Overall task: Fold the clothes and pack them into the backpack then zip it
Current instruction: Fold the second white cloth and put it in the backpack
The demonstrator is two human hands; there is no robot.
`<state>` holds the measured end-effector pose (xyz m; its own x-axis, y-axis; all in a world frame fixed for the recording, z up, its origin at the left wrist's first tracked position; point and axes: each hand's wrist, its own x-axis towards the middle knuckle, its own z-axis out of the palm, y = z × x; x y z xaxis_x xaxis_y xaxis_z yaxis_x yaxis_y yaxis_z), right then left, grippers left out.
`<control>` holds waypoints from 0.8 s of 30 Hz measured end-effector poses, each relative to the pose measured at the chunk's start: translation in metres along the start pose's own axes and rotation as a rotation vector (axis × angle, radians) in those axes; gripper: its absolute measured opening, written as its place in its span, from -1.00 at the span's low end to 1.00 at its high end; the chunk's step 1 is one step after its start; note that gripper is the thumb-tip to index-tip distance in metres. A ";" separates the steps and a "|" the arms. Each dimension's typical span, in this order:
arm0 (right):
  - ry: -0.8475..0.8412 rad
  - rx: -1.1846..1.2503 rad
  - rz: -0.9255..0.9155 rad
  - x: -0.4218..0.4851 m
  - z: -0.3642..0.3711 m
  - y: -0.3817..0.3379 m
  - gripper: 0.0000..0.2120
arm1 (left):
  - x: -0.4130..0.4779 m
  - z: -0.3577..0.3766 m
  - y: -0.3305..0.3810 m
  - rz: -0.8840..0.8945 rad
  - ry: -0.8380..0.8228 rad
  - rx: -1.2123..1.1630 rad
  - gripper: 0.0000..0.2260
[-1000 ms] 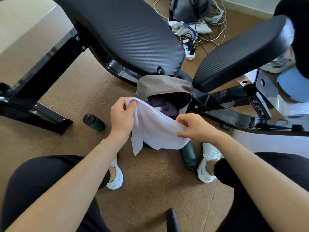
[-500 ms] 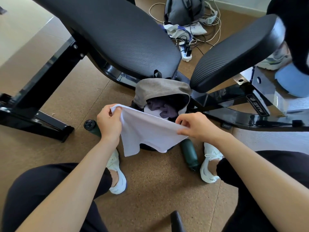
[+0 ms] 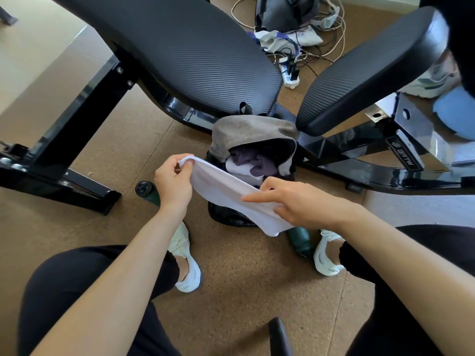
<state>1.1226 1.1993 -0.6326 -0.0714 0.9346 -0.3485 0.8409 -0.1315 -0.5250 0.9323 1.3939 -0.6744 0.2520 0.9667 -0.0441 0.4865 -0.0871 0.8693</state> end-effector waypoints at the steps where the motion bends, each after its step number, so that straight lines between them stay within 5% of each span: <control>1: -0.035 -0.027 0.027 0.000 0.000 -0.001 -0.29 | 0.000 0.000 -0.001 0.010 -0.011 -0.002 -0.81; 6: -0.068 -0.054 0.164 0.002 -0.001 0.007 -0.28 | -0.003 0.002 0.001 0.019 -0.048 0.001 -0.80; 11: 0.115 0.192 0.297 0.004 -0.003 0.016 -0.24 | -0.008 0.002 0.008 0.095 -0.133 0.002 -0.81; 17: 0.209 1.162 0.521 0.004 -0.008 0.014 -0.19 | -0.021 0.011 0.012 0.232 -0.346 -0.059 -0.86; 24: 0.221 1.569 0.502 0.015 -0.005 0.012 -0.62 | -0.050 0.032 0.018 0.363 -0.540 -0.087 -0.85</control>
<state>1.1337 1.2132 -0.6402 0.2090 0.7070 -0.6756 -0.5769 -0.4687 -0.6690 0.9550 1.3362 -0.6725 0.7832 0.6206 0.0379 0.2281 -0.3435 0.9110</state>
